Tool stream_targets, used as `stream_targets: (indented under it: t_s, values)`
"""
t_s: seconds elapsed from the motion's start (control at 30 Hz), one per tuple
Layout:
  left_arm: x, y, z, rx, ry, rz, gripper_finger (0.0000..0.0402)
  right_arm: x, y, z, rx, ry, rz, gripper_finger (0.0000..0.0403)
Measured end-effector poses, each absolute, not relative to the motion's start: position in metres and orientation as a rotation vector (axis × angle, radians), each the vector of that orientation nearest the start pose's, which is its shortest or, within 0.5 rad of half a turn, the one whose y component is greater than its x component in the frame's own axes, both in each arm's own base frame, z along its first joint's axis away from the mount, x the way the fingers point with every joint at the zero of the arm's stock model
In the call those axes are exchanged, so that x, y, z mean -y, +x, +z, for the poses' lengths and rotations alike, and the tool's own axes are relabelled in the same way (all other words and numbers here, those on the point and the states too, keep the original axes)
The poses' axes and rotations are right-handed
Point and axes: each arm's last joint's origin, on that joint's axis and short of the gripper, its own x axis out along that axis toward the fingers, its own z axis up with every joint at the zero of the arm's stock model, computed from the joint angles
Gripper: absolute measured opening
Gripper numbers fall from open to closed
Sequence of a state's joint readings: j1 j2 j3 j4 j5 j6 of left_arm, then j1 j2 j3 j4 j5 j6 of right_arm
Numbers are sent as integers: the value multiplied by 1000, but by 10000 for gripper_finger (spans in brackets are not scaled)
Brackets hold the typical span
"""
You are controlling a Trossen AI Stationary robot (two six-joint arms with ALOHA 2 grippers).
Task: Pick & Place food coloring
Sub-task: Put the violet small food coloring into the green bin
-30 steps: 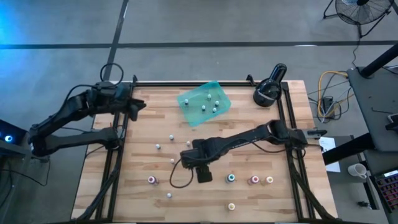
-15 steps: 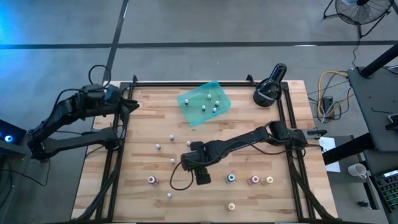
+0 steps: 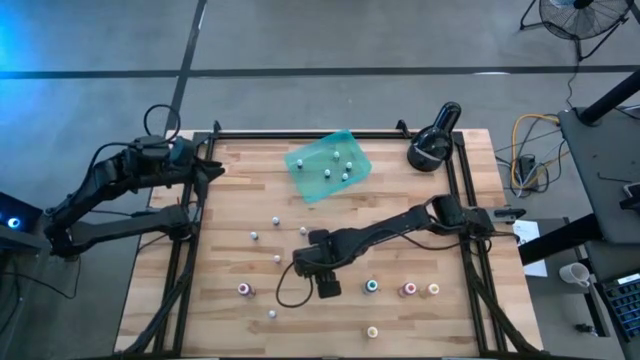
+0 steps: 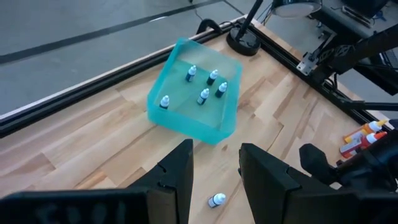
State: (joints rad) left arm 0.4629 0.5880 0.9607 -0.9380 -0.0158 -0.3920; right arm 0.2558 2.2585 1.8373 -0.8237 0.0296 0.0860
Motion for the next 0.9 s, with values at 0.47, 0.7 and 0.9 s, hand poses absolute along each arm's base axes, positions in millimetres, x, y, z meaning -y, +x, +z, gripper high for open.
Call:
stream_targets:
  t_s: [0.47, 0.7, 0.9]
  values:
    - [-40, 79, 343, -461, -495, 570, 103, -114, 455, 173, -1219, -92, 126, 161]
    - [-40, 79, 343, -464, -482, 568, 103, -113, 456, 173, -1214, -110, 143, 133]
    - [-40, 79, 343, -466, -475, 568, 103, -112, 455, 172, -1216, -121, 155, 119]
